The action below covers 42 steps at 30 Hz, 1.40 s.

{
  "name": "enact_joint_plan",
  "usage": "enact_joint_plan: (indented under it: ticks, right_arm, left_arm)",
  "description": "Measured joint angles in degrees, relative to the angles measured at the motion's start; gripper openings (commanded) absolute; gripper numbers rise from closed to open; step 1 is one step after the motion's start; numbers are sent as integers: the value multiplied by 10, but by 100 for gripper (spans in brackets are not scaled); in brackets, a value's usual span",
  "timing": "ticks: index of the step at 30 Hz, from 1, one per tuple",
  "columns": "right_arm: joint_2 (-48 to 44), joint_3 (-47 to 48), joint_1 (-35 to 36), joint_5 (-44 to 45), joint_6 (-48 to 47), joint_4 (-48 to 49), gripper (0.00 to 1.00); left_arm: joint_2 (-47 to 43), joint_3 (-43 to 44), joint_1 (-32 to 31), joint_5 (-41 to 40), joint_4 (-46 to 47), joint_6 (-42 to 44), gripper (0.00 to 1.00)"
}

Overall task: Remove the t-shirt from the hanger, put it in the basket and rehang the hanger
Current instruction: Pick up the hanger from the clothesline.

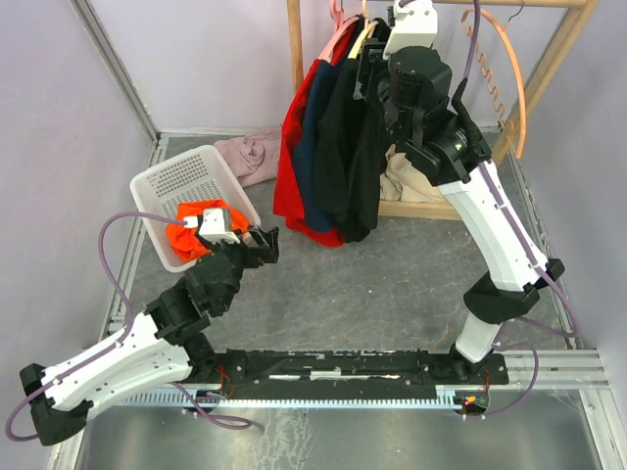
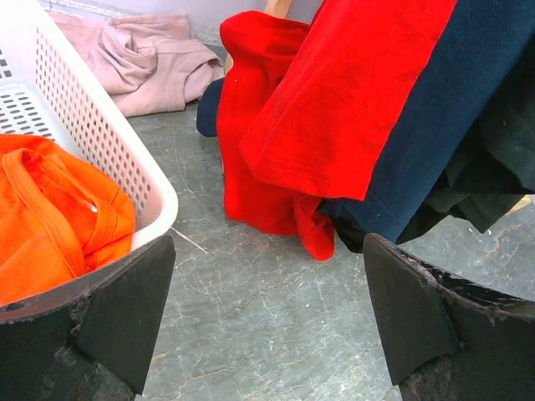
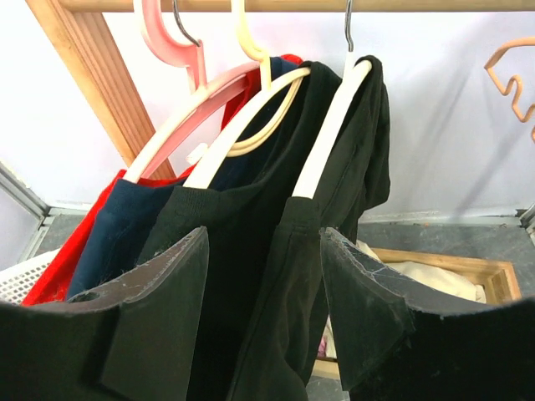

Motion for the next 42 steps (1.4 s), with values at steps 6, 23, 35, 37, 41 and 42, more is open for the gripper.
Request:
enact_joint_plan:
  ticks: [6,23,35,37,41,42]
  right_arm:
    - [25,35,-2,8,-2,-9,64]
    - [37,23,-33,10,9,-23,64]
    - [49,19,-52,-4,22,-24,43]
    - [50,19,-54,-6,23,-26,41]
    - [50,19,-61,-8,24,-32,34]
    - [50,19,-63,-9,25,-33,34]
  left_arm:
    - [-1,0,0,5,0,0,99]
    - [-25,0,-1,26,0,1,99]
    - [-28,0,-3,45,5,7,99]
    - [-28,0,-3,46,6,9,99]
    - [-27,0,-3,49,9,9,99]
    - [-26,0,-3,51,10,9,99]
